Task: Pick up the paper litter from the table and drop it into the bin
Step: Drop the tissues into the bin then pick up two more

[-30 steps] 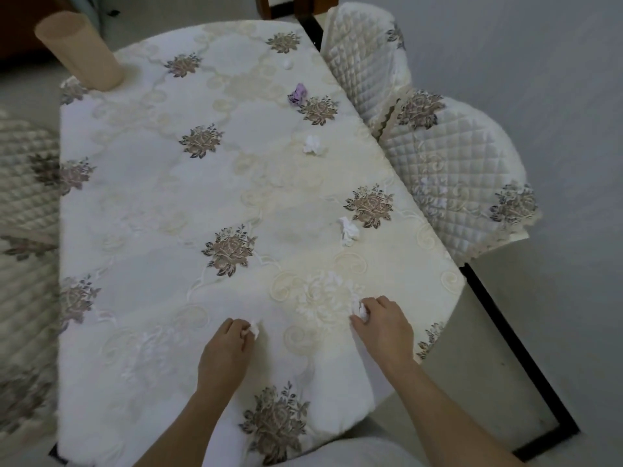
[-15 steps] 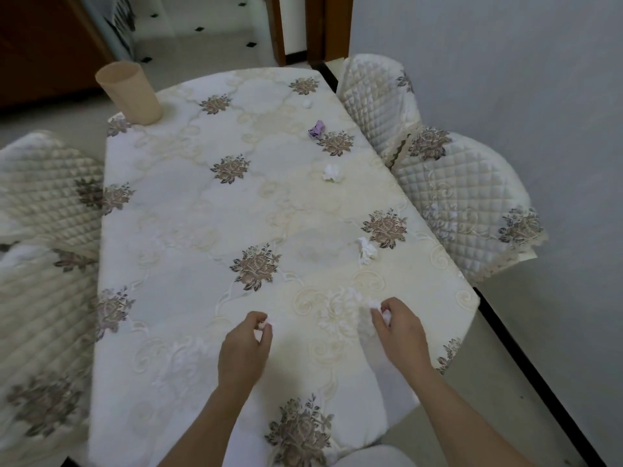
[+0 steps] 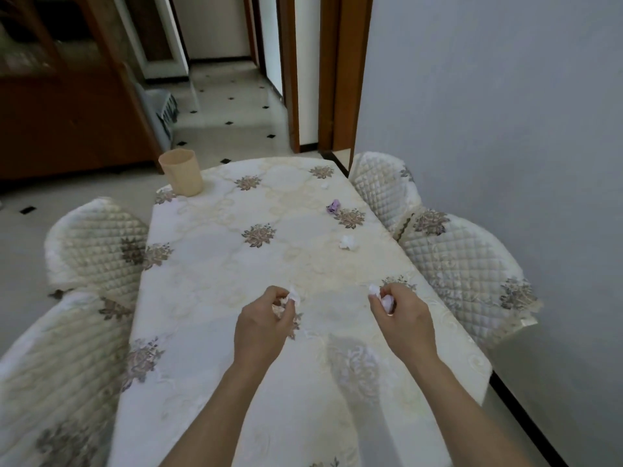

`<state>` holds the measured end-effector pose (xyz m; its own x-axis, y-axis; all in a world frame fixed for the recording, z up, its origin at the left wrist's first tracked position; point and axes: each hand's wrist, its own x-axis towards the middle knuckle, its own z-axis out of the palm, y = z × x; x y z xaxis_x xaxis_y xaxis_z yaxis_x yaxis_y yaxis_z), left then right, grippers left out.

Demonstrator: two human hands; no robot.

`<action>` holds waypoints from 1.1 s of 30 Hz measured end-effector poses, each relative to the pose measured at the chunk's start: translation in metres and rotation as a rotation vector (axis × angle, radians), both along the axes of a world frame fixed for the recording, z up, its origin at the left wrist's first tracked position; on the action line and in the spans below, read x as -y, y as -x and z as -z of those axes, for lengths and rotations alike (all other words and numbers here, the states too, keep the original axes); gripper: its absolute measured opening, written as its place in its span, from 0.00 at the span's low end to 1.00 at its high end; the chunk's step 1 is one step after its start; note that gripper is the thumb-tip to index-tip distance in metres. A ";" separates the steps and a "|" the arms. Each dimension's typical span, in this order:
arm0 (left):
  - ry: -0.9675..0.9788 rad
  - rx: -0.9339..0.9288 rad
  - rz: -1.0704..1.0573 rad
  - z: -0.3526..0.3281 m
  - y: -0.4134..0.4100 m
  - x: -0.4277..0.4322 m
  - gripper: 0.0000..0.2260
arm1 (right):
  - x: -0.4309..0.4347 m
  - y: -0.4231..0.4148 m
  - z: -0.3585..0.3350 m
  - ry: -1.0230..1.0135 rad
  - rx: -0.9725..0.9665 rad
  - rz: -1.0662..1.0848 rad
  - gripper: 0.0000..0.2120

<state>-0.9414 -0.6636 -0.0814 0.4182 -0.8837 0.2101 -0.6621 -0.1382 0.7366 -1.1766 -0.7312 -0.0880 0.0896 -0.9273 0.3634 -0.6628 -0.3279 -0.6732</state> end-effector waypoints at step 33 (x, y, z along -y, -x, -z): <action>0.079 -0.036 -0.876 -0.018 -0.086 -0.309 0.02 | -0.164 -0.248 0.010 -0.118 0.039 -0.841 0.08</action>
